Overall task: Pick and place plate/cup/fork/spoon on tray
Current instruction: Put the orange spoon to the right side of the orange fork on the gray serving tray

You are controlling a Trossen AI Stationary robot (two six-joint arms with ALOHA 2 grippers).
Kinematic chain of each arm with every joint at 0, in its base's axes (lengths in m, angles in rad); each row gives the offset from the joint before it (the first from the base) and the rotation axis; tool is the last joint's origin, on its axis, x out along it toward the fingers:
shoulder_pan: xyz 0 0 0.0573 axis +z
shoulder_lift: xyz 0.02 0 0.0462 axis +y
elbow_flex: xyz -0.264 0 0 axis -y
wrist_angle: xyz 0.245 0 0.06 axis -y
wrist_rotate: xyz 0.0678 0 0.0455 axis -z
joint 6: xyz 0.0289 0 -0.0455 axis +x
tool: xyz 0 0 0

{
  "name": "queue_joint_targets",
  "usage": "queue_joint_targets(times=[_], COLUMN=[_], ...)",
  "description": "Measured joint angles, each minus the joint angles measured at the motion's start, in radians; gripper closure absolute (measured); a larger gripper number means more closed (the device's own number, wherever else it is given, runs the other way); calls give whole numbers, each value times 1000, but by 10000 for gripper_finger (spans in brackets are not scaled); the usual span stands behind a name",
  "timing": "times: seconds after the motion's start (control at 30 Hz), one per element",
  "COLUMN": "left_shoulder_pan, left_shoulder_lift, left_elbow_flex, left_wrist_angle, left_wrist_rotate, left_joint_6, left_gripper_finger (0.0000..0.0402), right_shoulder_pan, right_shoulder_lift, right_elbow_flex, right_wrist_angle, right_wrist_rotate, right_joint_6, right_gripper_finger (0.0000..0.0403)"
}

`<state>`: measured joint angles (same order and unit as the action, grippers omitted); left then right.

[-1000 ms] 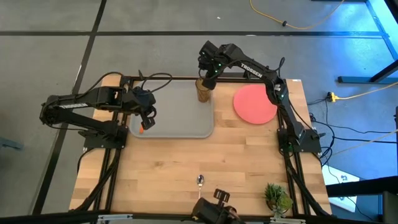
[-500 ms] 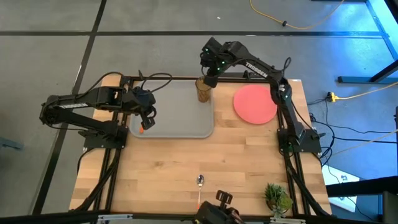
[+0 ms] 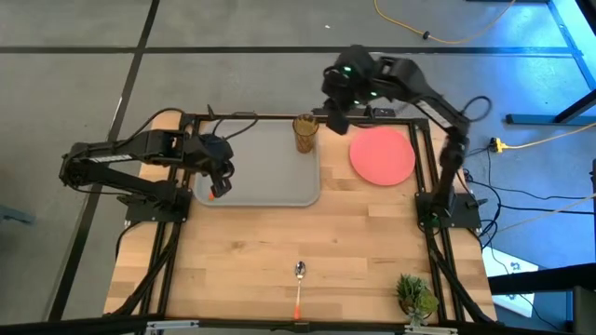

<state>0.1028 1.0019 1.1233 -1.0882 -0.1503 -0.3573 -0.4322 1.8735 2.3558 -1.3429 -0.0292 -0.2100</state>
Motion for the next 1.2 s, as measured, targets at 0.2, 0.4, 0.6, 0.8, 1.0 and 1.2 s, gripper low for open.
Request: queue_joint_targets(times=[0.2,0.4,0.6,0.8,1.0,1.2], left_shoulder_pan=[0,-4,-29,-59,-105,-169], left_shoulder_lift=[0,0,0,0,0,0], left_elbow_flex=[-7,-8,-8,-8,-8,-9], left_wrist_angle=[0,0,1,1,3,62], left_wrist_rotate=[35,51,89,90,90,94], left_joint_6=[0,-5,24,27,26,27], left_gripper_finger=[401,401,401,401,401,401], right_shoulder_pan=[98,203,336,471,573,606], right_shoulder_lift=[-109,-164,-166,-161,-162,-161], right_elbow_flex=[1,1,-5,-79,-209,-434], right_wrist_angle=[-5,-104,-203,-179,-121,45], right_wrist_rotate=[1,-48,-154,-251,-255,-305], right_joint_6=[85,110,225,314,362,384], right_gripper_finger=[344,344,344,344,344,344])
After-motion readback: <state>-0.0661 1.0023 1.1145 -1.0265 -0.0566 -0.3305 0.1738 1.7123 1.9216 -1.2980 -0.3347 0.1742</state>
